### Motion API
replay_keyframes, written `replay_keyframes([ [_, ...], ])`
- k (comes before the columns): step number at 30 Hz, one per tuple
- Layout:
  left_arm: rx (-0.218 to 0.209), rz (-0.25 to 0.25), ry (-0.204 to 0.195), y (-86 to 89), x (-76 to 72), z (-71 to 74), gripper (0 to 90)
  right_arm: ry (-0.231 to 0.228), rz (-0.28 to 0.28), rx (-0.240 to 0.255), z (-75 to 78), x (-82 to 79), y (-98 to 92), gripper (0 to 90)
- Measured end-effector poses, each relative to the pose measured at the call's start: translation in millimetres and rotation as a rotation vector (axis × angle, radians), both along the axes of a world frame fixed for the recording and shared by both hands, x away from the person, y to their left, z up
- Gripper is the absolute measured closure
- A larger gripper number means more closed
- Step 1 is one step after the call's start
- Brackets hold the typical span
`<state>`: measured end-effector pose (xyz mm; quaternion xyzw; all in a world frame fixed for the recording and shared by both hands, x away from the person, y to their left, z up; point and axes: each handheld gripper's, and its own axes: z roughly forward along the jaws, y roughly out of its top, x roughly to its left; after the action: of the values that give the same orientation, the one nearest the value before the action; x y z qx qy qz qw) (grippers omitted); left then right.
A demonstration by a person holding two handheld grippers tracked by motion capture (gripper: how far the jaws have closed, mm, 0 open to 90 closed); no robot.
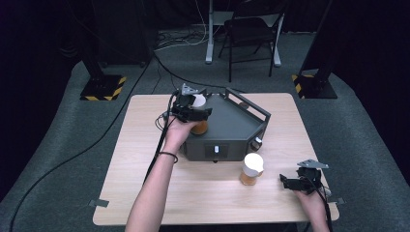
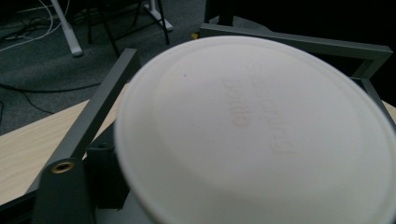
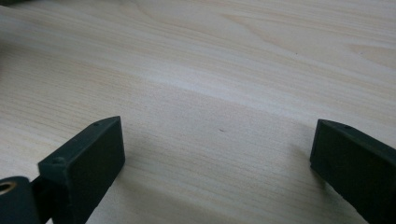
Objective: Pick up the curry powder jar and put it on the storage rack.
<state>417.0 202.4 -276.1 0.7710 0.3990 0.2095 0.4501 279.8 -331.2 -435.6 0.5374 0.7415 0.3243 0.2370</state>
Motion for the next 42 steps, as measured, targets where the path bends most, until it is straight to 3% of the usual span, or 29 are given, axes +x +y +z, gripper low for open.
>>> replay_keyframes([
  [7,0.001,0.016,-0.013,9.9,-14.3,7.9,10.1,0.000,0.000,0.000,0.0,0.0,0.0,2.3],
  [9,-0.006,0.001,-0.021,15.9,-20.5,9.9,6.6,0.000,0.000,0.000,0.0,0.0,0.0,2.3],
  [14,-0.041,-0.012,-0.058,29.0,-39.4,8.7,4.6,0.000,0.000,0.000,0.0,0.0,0.0,2.3],
  [18,-0.026,-0.027,-0.071,37.4,-53.3,7.4,4.3,0.000,0.000,0.000,0.0,0.0,0.1,2.3],
  [28,-0.053,-0.014,-0.105,70.3,-88.8,-13.9,4.2,0.000,0.000,0.000,0.0,-0.1,0.1,2.3],
  [35,-0.064,0.014,-0.104,92.3,-111.4,-35.0,4.3,0.000,-0.001,0.000,0.0,-0.1,0.2,2.3],
  [42,-0.029,0.033,-0.117,100.3,-133.6,-51.8,4.3,0.000,-0.003,0.000,0.0,-0.2,0.4,2.3],
])
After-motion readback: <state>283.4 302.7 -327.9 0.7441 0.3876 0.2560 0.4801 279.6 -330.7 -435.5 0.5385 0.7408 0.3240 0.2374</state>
